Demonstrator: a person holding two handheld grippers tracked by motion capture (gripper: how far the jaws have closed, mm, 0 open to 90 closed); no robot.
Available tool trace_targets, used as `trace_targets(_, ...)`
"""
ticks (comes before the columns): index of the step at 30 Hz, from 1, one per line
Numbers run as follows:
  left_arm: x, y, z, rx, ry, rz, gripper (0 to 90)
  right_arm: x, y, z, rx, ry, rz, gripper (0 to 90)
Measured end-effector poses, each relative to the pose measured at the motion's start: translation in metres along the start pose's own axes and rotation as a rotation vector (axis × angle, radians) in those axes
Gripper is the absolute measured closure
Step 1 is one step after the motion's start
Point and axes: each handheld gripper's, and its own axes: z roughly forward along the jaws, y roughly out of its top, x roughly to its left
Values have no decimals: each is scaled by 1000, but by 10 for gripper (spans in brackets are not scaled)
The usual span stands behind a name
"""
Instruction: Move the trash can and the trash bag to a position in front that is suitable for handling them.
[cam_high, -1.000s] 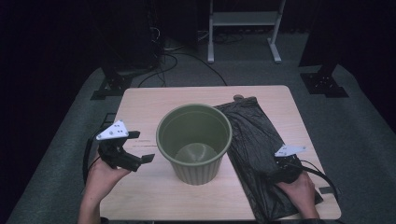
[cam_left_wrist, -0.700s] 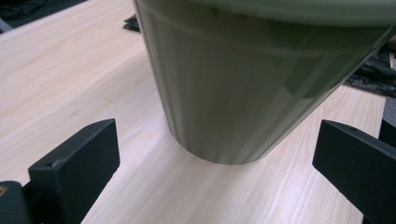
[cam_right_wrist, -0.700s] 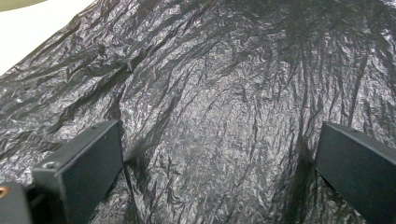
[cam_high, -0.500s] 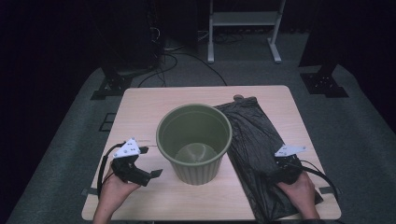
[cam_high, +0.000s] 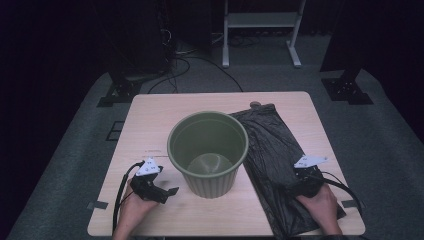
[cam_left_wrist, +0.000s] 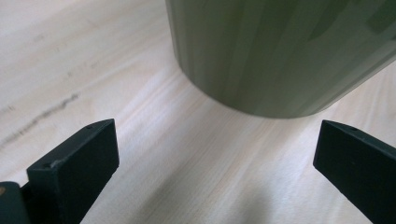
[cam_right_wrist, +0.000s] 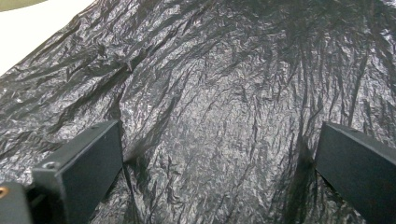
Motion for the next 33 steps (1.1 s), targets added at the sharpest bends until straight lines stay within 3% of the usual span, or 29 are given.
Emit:
trace_targets(6,3,-9,15,62,29,2,0,0,0,0,0,0,0,0)
trace_targets(21,4,-10,19,70,50,19,0,-1,0,-1,1,1,-5,0)
trace_targets(33,4,-10,19,71,48,20,0,-11,10,-23,-46,-38,12,0)
